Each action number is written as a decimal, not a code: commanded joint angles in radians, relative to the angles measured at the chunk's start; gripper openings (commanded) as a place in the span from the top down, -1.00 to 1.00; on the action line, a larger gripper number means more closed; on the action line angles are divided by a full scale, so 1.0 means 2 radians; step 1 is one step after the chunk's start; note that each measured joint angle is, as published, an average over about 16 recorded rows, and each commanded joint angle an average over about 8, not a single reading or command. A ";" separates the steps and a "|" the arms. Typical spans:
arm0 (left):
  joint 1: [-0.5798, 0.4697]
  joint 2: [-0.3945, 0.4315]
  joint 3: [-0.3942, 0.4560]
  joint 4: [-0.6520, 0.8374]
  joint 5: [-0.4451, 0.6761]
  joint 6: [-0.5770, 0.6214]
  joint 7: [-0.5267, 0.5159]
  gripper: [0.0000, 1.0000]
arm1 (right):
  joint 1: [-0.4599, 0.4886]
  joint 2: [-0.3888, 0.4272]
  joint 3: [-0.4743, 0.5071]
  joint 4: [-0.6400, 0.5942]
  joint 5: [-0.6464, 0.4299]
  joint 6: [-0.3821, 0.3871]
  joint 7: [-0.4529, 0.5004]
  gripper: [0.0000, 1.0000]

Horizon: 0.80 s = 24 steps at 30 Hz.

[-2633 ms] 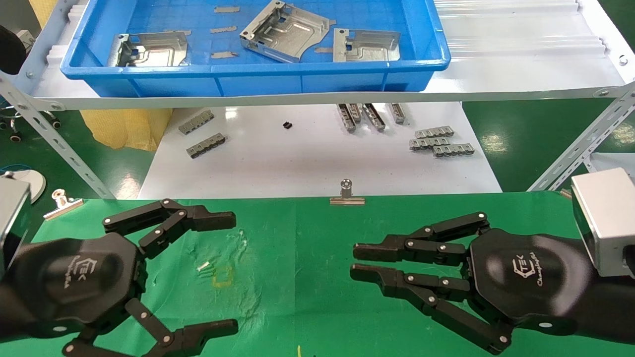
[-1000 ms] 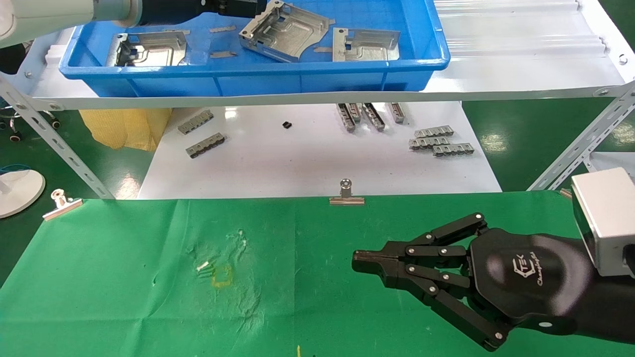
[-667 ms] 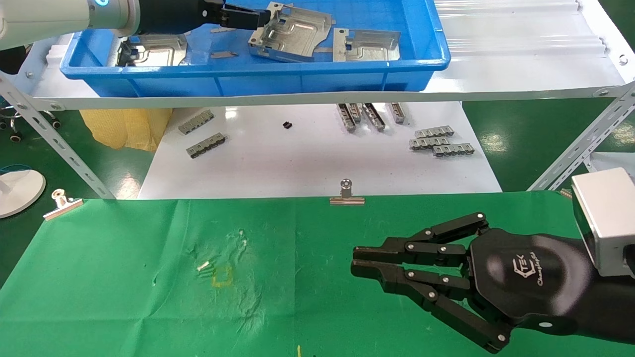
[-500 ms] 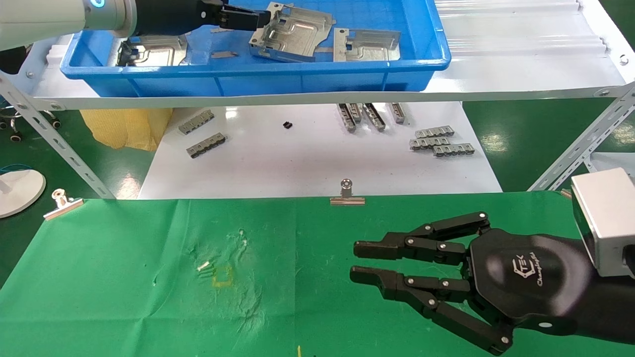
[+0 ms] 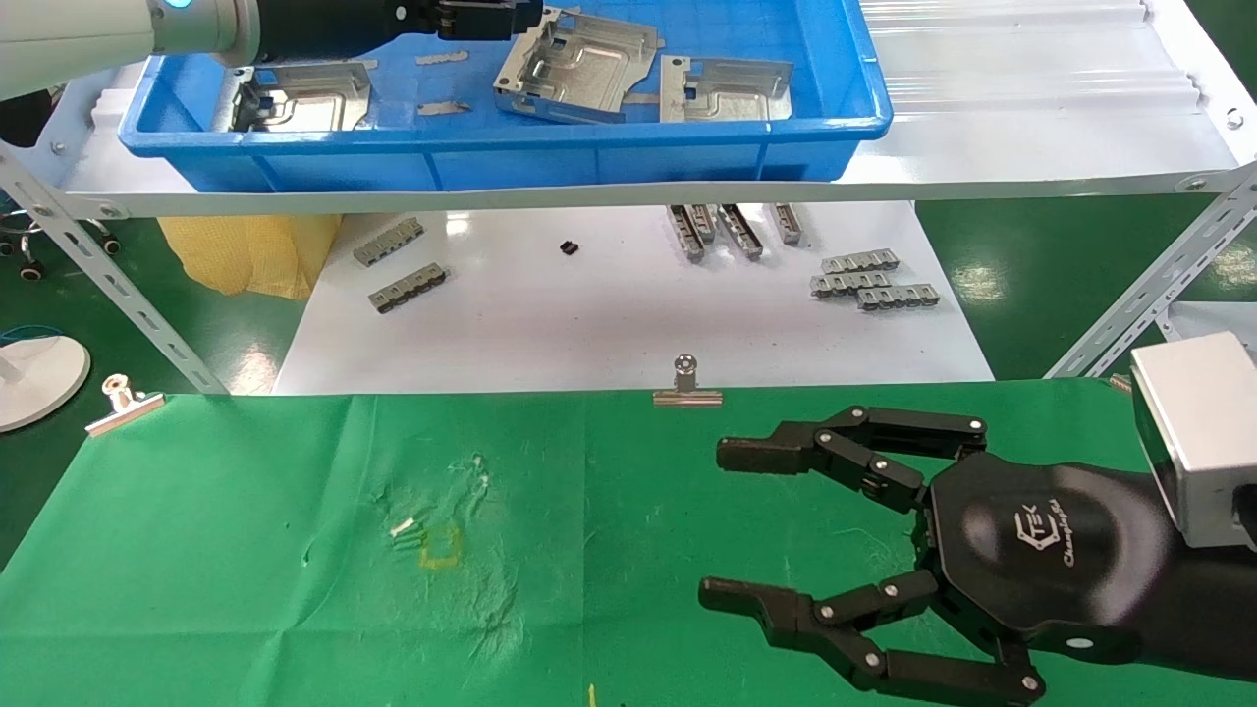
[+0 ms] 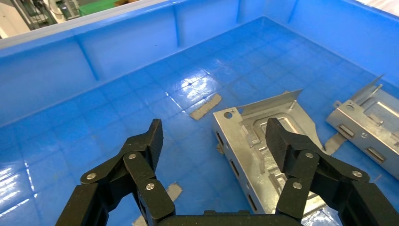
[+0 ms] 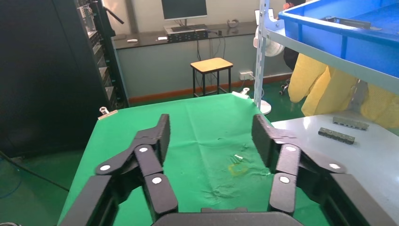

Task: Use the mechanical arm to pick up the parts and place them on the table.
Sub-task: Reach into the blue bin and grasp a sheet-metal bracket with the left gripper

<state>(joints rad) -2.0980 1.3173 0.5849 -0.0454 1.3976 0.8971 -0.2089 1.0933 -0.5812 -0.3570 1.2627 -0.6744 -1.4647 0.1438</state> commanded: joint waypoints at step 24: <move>0.006 0.014 0.012 0.006 0.015 -0.009 -0.027 1.00 | 0.000 0.000 0.000 0.000 0.000 0.000 0.000 -1.00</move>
<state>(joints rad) -2.0862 1.3459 0.6088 -0.0344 1.4268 0.8784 -0.2626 1.0933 -0.5811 -0.3573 1.2627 -0.6742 -1.4646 0.1437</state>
